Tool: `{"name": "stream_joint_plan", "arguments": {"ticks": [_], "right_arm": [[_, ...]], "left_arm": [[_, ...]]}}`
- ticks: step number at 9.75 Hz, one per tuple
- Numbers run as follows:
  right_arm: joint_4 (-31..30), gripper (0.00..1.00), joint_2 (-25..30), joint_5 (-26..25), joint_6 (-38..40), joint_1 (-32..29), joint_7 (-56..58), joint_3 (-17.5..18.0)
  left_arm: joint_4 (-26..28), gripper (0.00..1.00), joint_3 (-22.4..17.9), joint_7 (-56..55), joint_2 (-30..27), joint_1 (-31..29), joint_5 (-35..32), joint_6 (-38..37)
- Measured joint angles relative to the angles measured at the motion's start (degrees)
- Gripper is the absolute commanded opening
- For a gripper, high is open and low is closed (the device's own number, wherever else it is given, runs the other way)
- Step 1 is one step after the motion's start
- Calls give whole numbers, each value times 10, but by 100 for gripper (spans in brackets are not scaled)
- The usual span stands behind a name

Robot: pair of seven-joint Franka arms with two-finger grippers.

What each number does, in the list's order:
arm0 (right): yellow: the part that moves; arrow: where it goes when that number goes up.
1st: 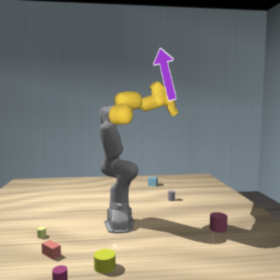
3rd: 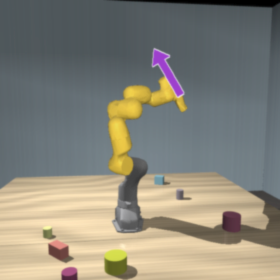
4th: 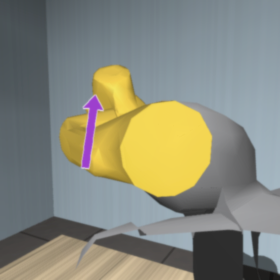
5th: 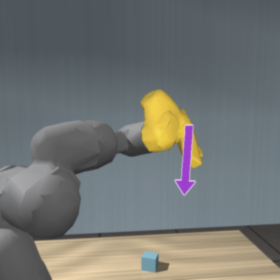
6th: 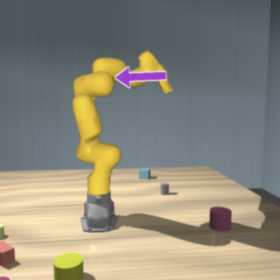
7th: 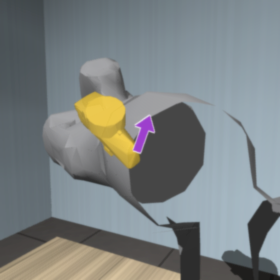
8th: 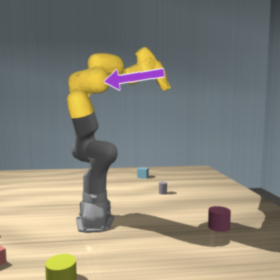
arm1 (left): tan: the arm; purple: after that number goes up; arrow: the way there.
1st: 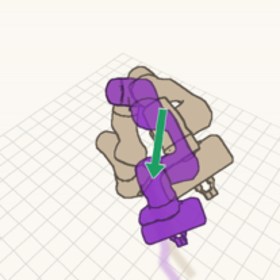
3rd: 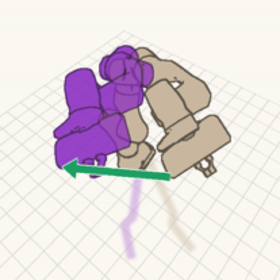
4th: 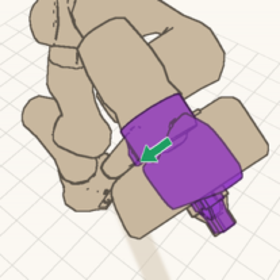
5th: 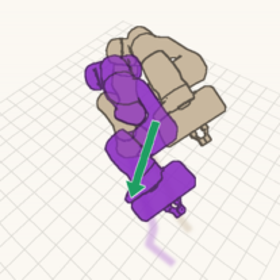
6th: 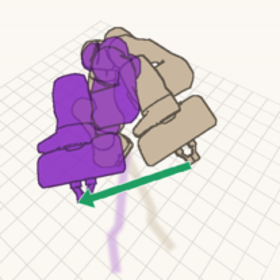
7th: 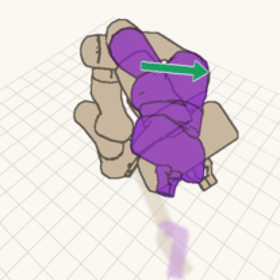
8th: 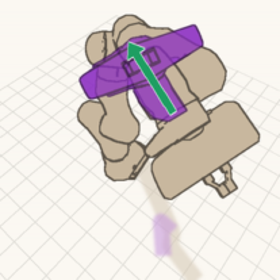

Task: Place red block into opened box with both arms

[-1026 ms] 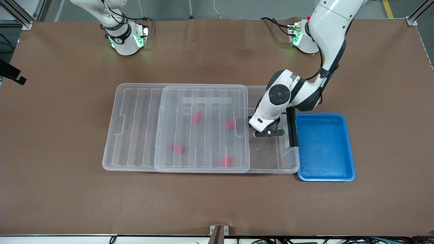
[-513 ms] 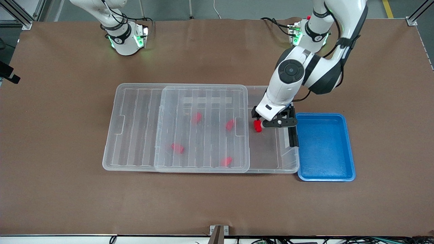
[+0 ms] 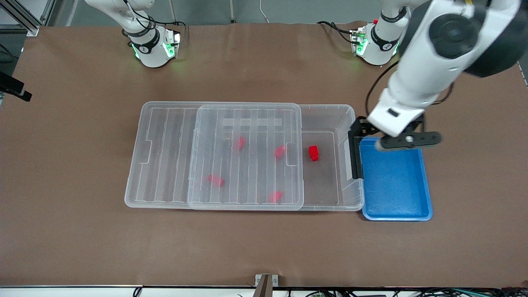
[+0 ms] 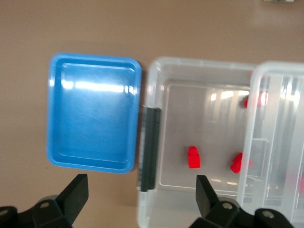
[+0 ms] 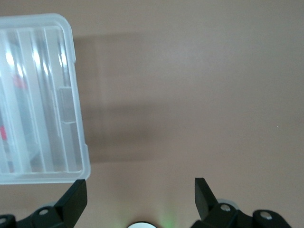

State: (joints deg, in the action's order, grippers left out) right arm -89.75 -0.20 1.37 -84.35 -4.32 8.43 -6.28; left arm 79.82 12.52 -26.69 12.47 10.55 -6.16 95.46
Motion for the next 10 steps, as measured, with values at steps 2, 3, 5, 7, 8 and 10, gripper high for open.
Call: {"name": "stream_joint_plan", "arguments": {"ticks": [2,3,5,7,8,10], "right_arm": [[-54,13,-51,3,-79,5,30,2],[-73,3,-84,12,-120,14,40,5],[-89,0,-139,22,-186,39,45,19],[-113,0,-158,24,-238,45,45,38],[-135,0,-159,29,-261,45,45,46],[-160,0,-159,55,-277,46,46,54]], "left_arm": [[-19,100,-1,38,-23,-32,0,-27],[-20,100,-1,64,-40,-49,0,-36],[-15,100,-19,108,-74,-59,0,-70],[6,100,-30,146,-108,-76,6,-103],[23,100,-31,152,-126,-91,16,-107],[48,100,-32,173,-145,-127,37,-107]]}}
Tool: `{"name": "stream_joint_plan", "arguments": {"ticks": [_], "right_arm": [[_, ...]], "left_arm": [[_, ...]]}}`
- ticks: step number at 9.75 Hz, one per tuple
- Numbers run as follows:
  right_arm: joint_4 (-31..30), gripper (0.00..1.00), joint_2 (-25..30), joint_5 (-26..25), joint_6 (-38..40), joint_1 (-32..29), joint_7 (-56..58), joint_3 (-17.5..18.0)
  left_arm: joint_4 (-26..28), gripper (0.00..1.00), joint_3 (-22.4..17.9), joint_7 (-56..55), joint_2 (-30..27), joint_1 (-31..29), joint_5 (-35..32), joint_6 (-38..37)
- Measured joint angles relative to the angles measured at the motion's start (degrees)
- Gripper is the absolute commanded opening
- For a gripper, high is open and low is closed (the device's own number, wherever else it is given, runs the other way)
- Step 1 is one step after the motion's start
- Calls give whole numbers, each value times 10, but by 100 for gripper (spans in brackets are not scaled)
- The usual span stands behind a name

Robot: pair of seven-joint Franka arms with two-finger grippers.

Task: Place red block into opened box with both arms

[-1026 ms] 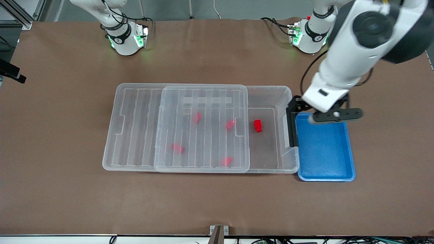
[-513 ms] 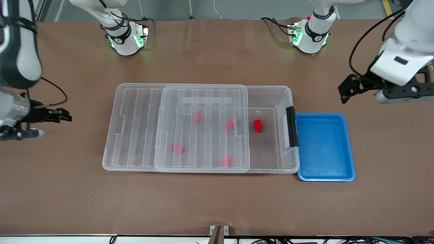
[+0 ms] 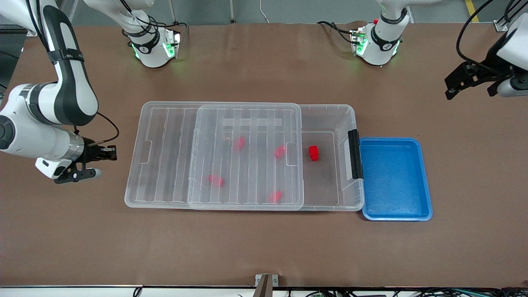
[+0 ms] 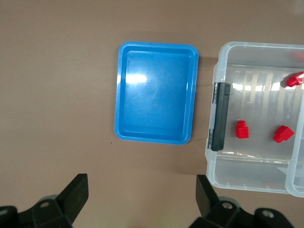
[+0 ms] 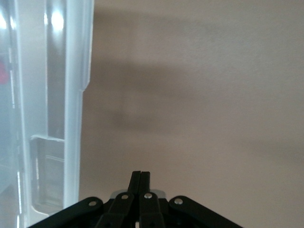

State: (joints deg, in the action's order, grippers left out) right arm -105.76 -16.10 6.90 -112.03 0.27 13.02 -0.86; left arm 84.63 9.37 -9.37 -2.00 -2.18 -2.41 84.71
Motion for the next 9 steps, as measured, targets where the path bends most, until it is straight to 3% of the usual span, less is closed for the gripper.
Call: {"name": "stream_joint_plan", "arguments": {"ticks": [9], "right_arm": [[-10,0,-11,72,-3,3,-3,42]], "left_arm": [[9,100,7,2,-1,-8,3,9]]}}
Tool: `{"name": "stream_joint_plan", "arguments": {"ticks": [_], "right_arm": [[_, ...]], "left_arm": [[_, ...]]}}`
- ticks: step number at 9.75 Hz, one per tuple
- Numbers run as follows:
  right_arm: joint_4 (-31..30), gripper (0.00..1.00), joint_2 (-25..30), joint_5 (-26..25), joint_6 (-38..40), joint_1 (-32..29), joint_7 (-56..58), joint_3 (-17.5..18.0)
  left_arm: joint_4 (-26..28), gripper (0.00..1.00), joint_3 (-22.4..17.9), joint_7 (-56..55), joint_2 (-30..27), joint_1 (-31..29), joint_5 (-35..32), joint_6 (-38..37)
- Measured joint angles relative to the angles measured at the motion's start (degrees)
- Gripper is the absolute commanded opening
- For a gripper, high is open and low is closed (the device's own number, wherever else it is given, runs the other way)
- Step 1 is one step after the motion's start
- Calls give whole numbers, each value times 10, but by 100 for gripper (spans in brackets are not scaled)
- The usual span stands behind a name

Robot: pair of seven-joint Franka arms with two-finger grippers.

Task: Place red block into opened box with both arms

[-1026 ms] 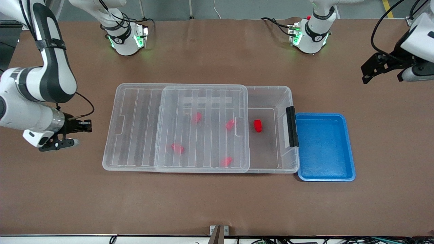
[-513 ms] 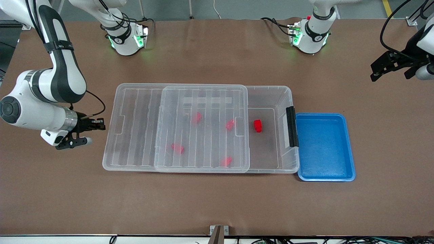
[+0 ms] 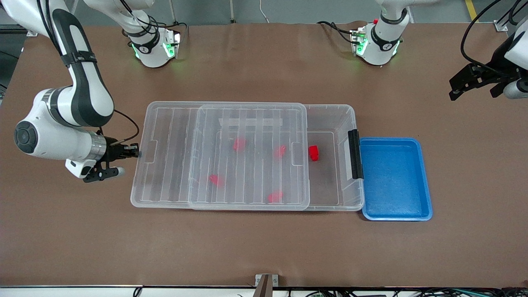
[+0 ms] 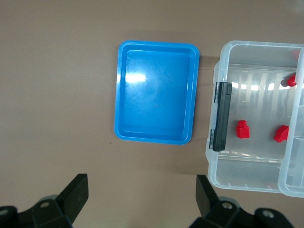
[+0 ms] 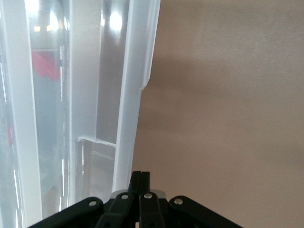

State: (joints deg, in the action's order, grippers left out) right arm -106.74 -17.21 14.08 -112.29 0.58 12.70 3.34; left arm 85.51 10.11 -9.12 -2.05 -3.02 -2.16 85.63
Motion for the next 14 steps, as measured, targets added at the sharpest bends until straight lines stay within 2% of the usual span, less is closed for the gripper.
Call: {"name": "stream_joint_plan", "arguments": {"ticks": [9,13,14], "right_arm": [[30,0,-38,4,-33,20,-140,90],[33,0,-41,4,-38,22,-154,96],[34,7,-41,4,-38,22,-154,96]], "left_arm": [[0,100,-7,1,-3,-17,0,-1],[1,100,-6,2,-5,-21,0,-1],[1,100,-5,2,-5,-21,0,-1]]}}
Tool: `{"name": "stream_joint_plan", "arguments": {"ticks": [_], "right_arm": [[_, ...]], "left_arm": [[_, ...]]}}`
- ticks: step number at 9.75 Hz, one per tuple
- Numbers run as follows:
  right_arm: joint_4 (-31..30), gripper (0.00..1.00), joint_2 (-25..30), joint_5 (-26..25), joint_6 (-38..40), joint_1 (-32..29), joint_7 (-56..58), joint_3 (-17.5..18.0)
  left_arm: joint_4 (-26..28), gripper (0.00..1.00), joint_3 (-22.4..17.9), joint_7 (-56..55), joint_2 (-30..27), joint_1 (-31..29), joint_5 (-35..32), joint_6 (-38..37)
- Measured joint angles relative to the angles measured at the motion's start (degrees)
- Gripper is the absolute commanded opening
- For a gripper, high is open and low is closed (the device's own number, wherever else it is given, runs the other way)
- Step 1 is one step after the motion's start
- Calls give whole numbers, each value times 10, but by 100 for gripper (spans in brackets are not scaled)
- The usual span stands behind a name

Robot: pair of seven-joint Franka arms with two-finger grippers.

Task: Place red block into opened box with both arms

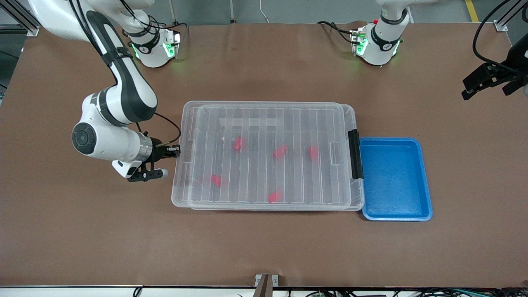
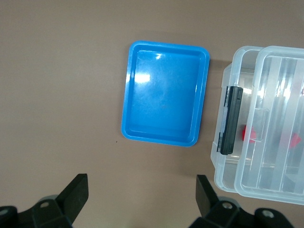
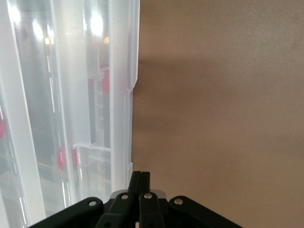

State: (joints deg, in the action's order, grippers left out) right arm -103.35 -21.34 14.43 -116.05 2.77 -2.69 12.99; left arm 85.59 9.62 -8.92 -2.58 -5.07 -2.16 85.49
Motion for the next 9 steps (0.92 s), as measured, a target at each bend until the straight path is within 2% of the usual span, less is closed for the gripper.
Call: {"name": "stream_joint_plan", "arguments": {"ticks": [1,2,4,5,7,9], "right_arm": [[2,42,0,-1,2,-1,0,-1],[10,99,2,-12,16,-9,-1,-4],[49,100,37,-51,81,-55,-1,-11],[64,100,71,-70,112,-65,-1,-23],[71,100,155,-92,164,-66,-2,-64],[81,100,215,-101,225,-66,-2,-113]], "left_arm": [[0,100,1,0,0,0,0,0],[1,100,3,0,0,1,0,0],[1,100,5,-1,2,3,0,0],[1,100,5,-1,2,4,0,0],[1,100,5,-1,3,4,0,0],[2,100,5,-1,4,4,0,0]]}}
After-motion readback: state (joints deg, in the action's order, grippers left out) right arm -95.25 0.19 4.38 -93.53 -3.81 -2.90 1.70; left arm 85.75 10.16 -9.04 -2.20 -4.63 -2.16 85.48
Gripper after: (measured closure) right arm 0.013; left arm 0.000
